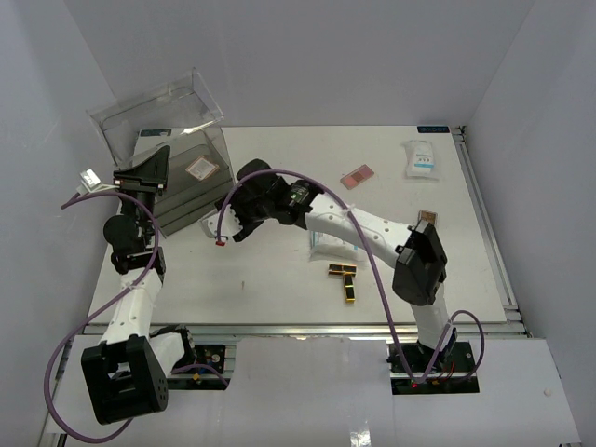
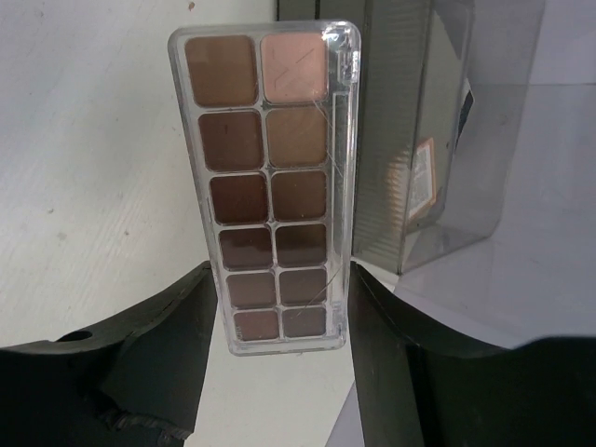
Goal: Organize the makeup
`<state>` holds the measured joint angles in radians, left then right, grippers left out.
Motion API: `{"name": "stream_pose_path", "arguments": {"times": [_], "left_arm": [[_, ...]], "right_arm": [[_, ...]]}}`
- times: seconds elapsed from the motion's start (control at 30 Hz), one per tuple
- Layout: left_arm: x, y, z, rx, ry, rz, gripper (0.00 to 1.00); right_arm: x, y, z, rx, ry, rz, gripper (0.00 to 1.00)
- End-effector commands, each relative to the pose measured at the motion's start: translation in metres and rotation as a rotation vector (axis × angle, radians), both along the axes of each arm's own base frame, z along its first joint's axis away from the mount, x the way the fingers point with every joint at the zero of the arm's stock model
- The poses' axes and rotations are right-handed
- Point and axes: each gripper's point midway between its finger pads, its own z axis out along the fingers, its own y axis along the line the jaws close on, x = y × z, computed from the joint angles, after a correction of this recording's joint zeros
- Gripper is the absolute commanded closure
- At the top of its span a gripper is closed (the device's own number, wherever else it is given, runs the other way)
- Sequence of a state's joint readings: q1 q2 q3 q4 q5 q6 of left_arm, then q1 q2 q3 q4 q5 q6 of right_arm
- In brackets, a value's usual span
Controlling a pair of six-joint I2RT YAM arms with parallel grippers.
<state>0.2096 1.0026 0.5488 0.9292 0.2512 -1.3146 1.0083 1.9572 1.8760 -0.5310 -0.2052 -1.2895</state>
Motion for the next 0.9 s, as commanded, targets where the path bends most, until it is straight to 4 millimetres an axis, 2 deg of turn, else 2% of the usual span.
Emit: {"name": "stream_pose_path", "arguments": {"times": [0.0,0.2,0.43,0.57,0.6,0.7,0.87], "left_arm": [[-0.013,0.0,0.026,0.025,-0.074,0.016,0.63],[-0.014,0.0,0.03,0.029,-0.086,0.018,0.63],[-0.016,0.0,0.032,0.052,-0.092,0.029,0.63],[-0.016,0.0,0.034,0.067,-0.094,0.034,0.63],[-0.015,-0.001,0.034,0.068,-0.093,0.033,0.64],[-0.014,-0.001,0.031,0.086,-0.085,0.039,0.63],[-0.013,0.0,0.028,0.112,-0.075,0.054,0.63]], "right_arm": [[0.04,0.049,0.048,0.217,-0.188,-0.091,0.81],[0.061,0.084,0.077,0.413,-0.34,-0.13,0.83],[0.086,0.09,0.097,0.629,-0.448,-0.238,0.91],[0.097,0.098,0.09,0.658,-0.481,-0.249,0.91],[0.1,0.099,0.095,0.67,-0.501,-0.25,0.9],[0.106,0.106,0.093,0.682,-0.53,-0.236,0.89],[0.111,0.123,0.073,0.683,-0.596,-0.192,0.88]]}}
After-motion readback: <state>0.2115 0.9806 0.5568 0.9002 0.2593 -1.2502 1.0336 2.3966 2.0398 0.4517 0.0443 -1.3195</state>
